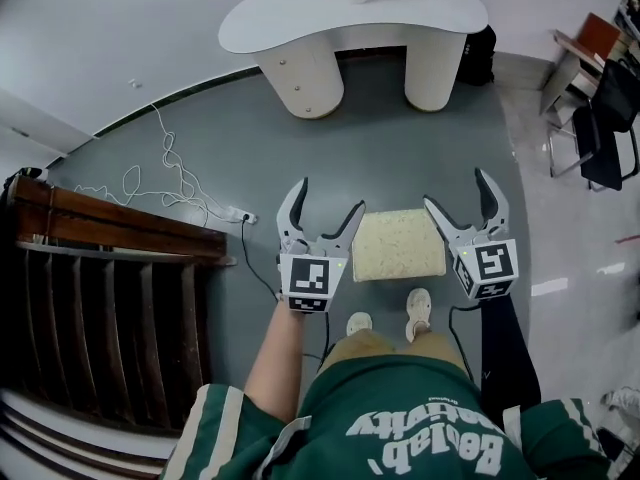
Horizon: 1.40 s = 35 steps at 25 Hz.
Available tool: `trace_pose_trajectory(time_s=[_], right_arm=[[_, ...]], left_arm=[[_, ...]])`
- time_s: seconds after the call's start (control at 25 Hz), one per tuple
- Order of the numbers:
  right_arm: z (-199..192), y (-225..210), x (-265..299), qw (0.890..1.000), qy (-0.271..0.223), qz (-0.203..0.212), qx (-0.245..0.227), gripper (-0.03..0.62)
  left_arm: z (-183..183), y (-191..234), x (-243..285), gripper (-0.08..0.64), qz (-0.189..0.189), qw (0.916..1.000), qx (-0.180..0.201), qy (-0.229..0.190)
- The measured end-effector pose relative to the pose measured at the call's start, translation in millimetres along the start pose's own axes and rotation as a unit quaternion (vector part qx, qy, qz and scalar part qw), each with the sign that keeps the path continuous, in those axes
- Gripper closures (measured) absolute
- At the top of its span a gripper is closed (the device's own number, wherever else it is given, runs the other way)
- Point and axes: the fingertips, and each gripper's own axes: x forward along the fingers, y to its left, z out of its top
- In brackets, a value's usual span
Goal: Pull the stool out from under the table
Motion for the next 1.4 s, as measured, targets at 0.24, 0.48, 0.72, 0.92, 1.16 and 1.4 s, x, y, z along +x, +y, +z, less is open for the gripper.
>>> trace_pose_trajectory(time_s=[0.24, 0.48, 0.72, 0.92, 1.16, 1.4], right_arm=[[42.3, 52.5, -16.7, 0.998, -0.034, -0.050, -0.012, 0.137], [68.9, 104.8, -39.3, 0.997, -0.050, -0.059, -0.028, 0.137], [79.3, 133.4, -62.6, 0.995, -0.060, -0.072, -0.034, 0.137], [79.2, 144.0, -79.6, 0.995, -0.058, -0.077, -0.032, 0.145], [85.5, 142.9, -100.0, 0.992, -0.061, -0.102, -0.036, 0.333], [95.3, 129.8, -108.5, 0.987, -0.058, -0.142, -0.053, 0.508]], left_arm=[[27.2, 30.7, -40.5, 0.161, -0.033, 0.9982, 0.013, -0.047], [53.2, 48.0, -85.6, 0.162, -0.038, 0.9956, 0.008, -0.085], [56.4, 52.4, -118.9, 0.161, -0.056, 0.9937, -0.002, -0.097], [59.0, 46.9, -134.7, 0.163, -0.062, 0.9927, -0.008, -0.103], [66.2, 34.0, -145.2, 0.251, -0.058, 0.9916, -0.024, -0.113], [74.2, 49.9, -153.9, 0.526, 0.008, 0.9923, -0.020, -0.122]])
